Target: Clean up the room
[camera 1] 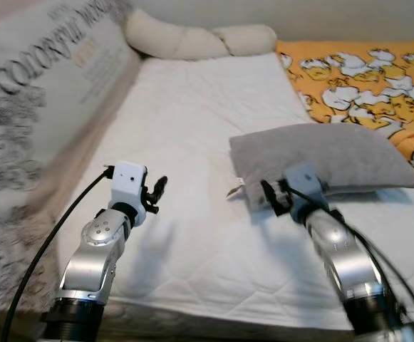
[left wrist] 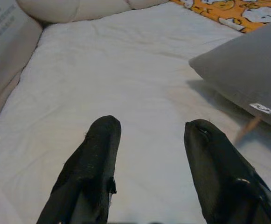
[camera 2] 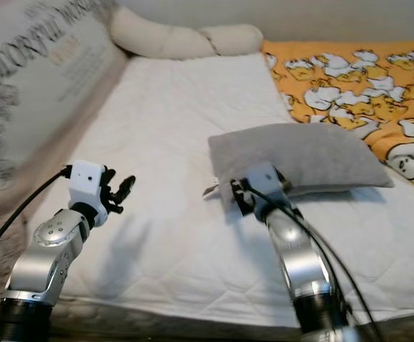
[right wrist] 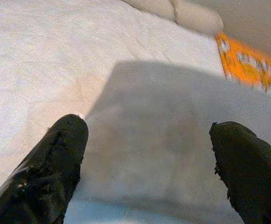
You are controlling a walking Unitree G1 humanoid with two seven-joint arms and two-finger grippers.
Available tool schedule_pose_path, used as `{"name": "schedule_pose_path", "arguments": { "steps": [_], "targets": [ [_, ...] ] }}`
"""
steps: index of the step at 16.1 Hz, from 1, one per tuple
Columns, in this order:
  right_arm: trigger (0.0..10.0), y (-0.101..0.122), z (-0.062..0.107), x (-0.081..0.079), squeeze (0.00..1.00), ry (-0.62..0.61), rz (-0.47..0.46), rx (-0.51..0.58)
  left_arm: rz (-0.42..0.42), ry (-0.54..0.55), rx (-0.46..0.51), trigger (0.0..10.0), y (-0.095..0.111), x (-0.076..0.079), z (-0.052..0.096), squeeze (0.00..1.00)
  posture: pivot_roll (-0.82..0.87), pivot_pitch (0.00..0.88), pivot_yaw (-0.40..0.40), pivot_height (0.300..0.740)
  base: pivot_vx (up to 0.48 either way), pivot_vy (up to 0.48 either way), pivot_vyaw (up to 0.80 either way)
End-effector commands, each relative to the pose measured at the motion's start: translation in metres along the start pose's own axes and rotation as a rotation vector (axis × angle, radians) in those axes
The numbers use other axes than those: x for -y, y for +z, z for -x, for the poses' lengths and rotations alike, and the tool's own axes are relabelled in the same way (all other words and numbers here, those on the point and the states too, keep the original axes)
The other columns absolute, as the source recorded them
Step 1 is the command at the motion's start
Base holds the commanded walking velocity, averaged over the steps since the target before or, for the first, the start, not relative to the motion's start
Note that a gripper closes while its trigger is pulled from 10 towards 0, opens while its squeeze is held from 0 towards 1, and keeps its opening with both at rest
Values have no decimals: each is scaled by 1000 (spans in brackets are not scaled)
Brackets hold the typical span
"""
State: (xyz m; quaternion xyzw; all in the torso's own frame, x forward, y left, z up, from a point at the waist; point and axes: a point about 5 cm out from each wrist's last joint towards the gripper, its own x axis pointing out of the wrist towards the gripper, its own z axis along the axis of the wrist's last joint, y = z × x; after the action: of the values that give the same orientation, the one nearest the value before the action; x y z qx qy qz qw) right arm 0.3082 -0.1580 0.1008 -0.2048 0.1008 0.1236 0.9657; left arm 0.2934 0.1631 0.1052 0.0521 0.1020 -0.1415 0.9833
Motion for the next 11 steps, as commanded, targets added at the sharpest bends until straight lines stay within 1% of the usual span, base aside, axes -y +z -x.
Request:
{"name": "schedule_pose_path", "arguments": {
  "steps": [1,3,5,7,8,9,10,11],
  "targets": [
    [10000,2,-10,-2,1000,95,119,-10,-41,-70,-7,10000,2,7,1,0,-32,0,79,740,0,0,0],
    [10000,4,-17,-4,1000,150,193,-16,-54,-97,-11,10000,2,10,1,0,-29,0,80,740,0,0,0],
    [10000,2,-32,-15,1000,337,371,-72,-76,-141,-23,10000,1,12,2,0,-16,0,77,740,0,0,0],
    [10000,-3,-36,-20,1000,429,485,-124,-87,-161,-30,10000,1,12,3,0,-15,0,76,740,0,0,0],
    [10000,-8,-41,-24,745,468,594,-174,-95,-168,-35,10000,1,9,3,0,-19,0,71,740,0,0,0],
    [10000,-9,-43,-24,0,464,625,-184,-96,-168,-35,10000,1,8,3,0,-20,0,70,740,0,0,0],
    [10000,-13,-45,-25,0,464,709,-213,-95,-169,-36,10000,1,8,2,0,-26,0,73,740,0,0,0],
    [10000,-14,-46,-25,0,467,735,-223,-95,-170,-36,10000,1,8,2,0,-26,0,73,740,0,0,0]
  ]
}}
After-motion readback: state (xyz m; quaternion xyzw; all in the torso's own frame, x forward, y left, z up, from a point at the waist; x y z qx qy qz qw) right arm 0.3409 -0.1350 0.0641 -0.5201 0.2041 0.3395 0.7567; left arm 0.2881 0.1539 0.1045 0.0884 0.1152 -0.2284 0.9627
